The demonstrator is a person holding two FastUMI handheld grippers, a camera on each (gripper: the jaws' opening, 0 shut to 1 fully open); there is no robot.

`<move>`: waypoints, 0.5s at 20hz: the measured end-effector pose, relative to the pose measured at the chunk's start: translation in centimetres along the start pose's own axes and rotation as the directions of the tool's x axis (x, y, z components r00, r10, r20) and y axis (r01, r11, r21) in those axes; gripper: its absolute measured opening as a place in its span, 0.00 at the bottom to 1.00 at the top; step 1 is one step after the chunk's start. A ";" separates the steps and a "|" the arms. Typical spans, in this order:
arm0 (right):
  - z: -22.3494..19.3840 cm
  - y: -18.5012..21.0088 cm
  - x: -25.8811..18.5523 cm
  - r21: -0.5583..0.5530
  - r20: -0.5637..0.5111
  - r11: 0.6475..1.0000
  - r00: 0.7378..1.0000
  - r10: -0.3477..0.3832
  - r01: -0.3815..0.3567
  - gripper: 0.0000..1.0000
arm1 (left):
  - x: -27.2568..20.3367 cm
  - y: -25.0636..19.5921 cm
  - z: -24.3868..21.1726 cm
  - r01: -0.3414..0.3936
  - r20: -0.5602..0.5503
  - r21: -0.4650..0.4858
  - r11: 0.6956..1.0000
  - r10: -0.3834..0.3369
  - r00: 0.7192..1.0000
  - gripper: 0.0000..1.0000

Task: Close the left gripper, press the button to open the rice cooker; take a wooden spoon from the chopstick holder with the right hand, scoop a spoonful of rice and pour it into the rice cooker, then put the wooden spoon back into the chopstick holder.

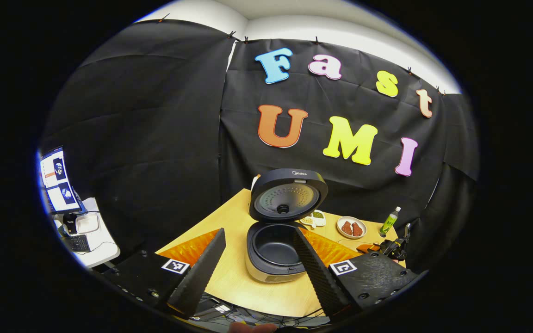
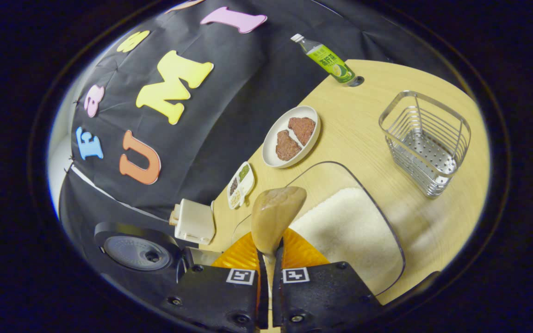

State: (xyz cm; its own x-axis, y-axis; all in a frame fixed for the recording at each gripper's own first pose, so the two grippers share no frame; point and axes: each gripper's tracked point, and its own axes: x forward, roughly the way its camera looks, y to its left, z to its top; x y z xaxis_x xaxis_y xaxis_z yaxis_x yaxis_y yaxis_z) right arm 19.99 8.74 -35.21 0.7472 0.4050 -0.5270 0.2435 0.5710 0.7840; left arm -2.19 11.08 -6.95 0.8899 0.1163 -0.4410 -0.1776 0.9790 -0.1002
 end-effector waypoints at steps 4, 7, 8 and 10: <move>1.6 0.1 -2.8 0.062 0.025 0.996 0.998 0.064 -0.065 0.08 | -0.1 -1.2 -0.1 0.012 0.002 0.002 1.000 -0.012 1.000 0.95; 4.0 0.0 -4.6 0.104 0.059 0.990 0.994 0.091 -0.097 0.08 | -0.2 -2.0 -0.2 0.020 0.006 0.003 1.000 -0.020 1.000 0.95; 4.8 0.1 -5.2 0.128 0.071 0.986 0.992 0.102 -0.111 0.08 | -0.3 -2.2 -0.2 0.022 0.008 0.003 1.000 -0.022 1.000 0.95; 6.2 0.6 -5.8 0.175 0.091 0.975 0.988 0.122 -0.136 0.08 | -0.4 -2.6 -0.1 0.022 0.014 0.001 1.000 -0.022 1.000 0.95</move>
State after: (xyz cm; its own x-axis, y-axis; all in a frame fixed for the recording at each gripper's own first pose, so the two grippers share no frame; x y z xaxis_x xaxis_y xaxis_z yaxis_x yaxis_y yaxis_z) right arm 19.63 2.30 -29.59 0.8246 0.4044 -0.3957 0.2439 0.3769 0.8936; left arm -2.15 8.46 -6.60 0.8995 0.0968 -0.4260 -0.1574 0.9815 -0.1093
